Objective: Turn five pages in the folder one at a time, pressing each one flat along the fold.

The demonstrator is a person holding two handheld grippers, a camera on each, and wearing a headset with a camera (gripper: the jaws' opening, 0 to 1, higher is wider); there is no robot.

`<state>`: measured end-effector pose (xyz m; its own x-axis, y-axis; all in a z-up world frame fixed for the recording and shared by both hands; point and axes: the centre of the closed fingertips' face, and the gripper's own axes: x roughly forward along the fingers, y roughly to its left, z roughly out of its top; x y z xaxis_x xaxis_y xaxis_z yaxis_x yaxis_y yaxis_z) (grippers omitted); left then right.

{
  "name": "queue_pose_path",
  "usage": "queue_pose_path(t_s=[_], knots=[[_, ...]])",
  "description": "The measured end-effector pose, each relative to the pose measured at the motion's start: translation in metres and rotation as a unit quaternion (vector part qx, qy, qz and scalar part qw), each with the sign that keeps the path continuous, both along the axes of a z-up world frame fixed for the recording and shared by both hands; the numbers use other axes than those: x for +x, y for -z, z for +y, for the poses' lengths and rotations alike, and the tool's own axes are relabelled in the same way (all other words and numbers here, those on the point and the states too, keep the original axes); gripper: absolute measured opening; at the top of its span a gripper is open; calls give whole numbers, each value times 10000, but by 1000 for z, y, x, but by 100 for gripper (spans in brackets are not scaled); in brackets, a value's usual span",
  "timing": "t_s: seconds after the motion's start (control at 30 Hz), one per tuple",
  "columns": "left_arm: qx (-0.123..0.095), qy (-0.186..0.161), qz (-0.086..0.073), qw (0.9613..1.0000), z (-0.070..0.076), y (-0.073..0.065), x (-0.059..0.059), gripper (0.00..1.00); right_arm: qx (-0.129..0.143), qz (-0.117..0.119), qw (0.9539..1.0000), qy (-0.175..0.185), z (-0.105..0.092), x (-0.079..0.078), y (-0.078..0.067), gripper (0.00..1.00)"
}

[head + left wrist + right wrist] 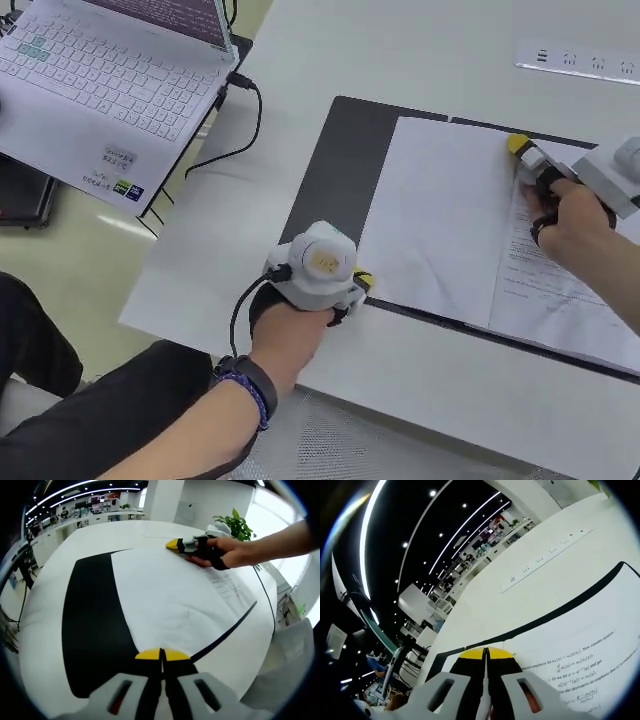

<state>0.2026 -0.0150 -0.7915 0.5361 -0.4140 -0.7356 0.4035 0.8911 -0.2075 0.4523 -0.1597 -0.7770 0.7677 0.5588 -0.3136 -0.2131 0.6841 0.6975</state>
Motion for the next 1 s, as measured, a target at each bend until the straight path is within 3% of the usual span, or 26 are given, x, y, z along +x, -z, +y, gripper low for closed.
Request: queue_pose_path(t_s=[0.17,0.47,0.77,1.0], knots=[[18,-27,-30,10000,0,0,0,0,-303,-140,9984,-446,7,-15,-1,0],[-5,-23,-52,10000,0,1,0,0,-358,-163,9973,-621,14,-46,-13,0],[-34,-67,-90,9999,1,1,1,0,-313,-146,9975,-617,14,-74,-18,0],[-36,-57,-108,9999,1,1,0,0,-312,-115,9978,-570,10,-85,-18,0]])
